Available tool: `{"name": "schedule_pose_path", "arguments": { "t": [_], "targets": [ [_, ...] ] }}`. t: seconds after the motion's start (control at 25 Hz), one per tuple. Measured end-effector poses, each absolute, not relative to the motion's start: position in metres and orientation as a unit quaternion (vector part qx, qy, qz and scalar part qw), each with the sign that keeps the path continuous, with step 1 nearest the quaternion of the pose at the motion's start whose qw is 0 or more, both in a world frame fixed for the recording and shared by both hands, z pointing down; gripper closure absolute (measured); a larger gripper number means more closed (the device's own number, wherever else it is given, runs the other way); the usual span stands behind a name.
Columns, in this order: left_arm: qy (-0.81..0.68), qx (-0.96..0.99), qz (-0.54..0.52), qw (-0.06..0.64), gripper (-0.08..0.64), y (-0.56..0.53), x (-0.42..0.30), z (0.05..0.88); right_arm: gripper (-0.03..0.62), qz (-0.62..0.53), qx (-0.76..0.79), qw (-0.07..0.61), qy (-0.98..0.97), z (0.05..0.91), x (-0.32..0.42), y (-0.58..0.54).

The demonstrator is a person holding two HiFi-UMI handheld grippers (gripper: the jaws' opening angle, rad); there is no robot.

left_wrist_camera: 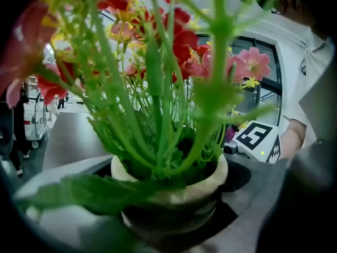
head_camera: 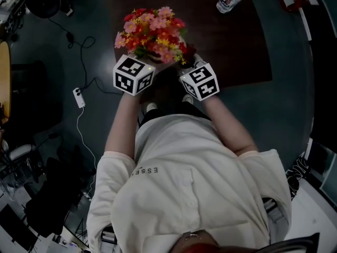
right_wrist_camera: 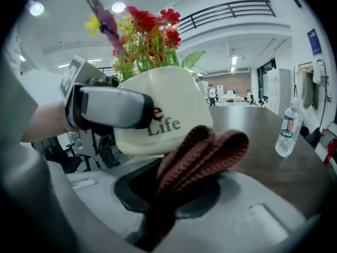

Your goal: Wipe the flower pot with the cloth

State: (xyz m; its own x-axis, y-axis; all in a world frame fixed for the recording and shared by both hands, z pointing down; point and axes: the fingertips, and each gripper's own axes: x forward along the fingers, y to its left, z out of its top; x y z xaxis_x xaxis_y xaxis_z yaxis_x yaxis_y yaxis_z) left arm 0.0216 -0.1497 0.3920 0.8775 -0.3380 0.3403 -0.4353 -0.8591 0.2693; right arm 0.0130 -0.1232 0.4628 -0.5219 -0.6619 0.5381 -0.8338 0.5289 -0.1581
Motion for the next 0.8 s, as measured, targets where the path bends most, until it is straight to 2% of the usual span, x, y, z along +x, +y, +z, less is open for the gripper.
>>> {"name": "schedule_pose_path", "arguments": {
  "t": [0.52, 0.8],
  "targets": [
    [-0.204, 0.957, 0.123, 0.167, 0.0, -0.147, 0.022, 0.371, 0.546, 0.195, 0.358, 0.211, -0.888, 0.458, -0.042, -0.085],
    [-0.202, 0.956, 0.118, 0.175, 0.0, -0.148, 0.015, 0.36, 0.546, 0.273, 0.456, 0.193, -0.825, 0.469, 0.03, -0.113]
  ]
}}
